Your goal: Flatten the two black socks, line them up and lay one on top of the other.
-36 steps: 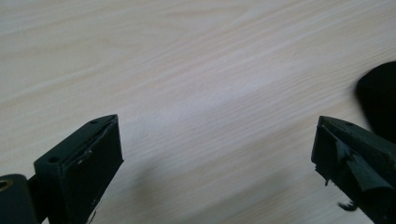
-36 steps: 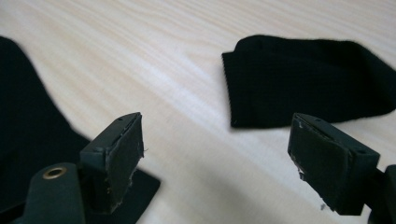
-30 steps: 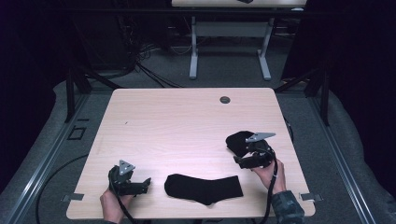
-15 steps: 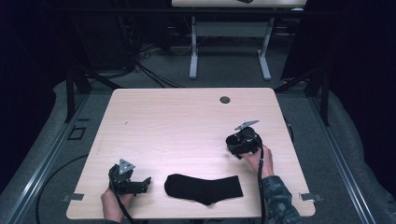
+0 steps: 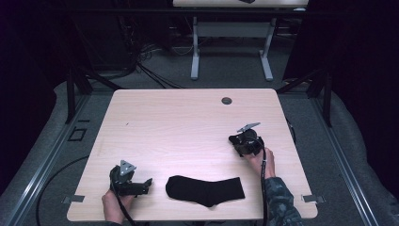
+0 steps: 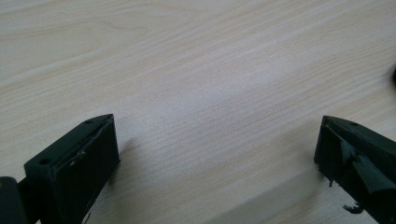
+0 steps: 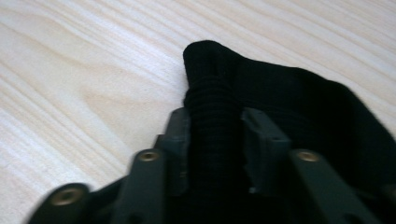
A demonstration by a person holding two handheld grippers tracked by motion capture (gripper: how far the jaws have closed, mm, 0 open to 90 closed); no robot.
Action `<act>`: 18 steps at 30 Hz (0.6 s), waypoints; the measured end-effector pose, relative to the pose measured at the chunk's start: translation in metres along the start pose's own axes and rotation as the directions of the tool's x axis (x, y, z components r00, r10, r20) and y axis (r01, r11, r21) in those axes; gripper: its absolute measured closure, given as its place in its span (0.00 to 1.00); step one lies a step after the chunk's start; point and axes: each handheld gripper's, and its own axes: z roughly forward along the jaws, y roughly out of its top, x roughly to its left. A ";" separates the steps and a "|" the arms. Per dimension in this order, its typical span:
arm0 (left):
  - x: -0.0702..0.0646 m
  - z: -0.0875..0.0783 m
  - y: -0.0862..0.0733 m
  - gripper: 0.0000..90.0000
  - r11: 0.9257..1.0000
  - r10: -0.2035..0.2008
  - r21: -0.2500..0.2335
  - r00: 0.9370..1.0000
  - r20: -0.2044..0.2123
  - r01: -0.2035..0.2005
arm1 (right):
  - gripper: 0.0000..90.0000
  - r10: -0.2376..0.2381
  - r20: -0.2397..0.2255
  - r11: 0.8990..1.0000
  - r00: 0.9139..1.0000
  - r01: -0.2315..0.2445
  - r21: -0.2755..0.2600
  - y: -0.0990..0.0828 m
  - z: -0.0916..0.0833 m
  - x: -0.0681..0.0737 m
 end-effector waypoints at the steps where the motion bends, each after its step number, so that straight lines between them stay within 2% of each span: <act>1: 0.000 0.000 0.000 0.00 1.000 0.000 0.000 1.000 0.000 0.000 | 0.78 0.003 0.005 1.000 1.000 -0.003 -0.012 -0.001 0.000 -0.001; 3: 0.000 0.000 0.000 0.00 1.000 0.000 0.000 1.000 0.000 0.000 | 0.81 -0.003 0.007 1.000 1.000 0.003 -0.004 -0.002 -0.001 -0.002; 5: 0.000 0.000 0.000 0.00 1.000 0.000 0.000 1.000 -0.001 0.000 | 0.83 -0.002 0.014 1.000 1.000 0.002 -0.020 -0.003 0.000 -0.001; 12: 0.000 0.000 0.000 0.00 1.000 0.001 0.002 1.000 -0.001 -0.001 | 0.85 0.027 -0.020 0.998 0.999 -0.028 -0.056 -0.006 -0.003 -0.008; 15: 0.000 0.000 0.000 0.00 1.000 0.001 0.002 1.000 -0.001 -0.001 | 0.85 0.031 -0.024 0.996 0.999 -0.033 -0.088 -0.004 -0.014 -0.008; 18: 0.000 0.000 0.000 0.00 1.000 0.001 0.002 1.000 0.000 -0.001 | 0.85 0.005 -0.024 0.992 1.000 -0.008 -0.126 0.000 -0.031 -0.002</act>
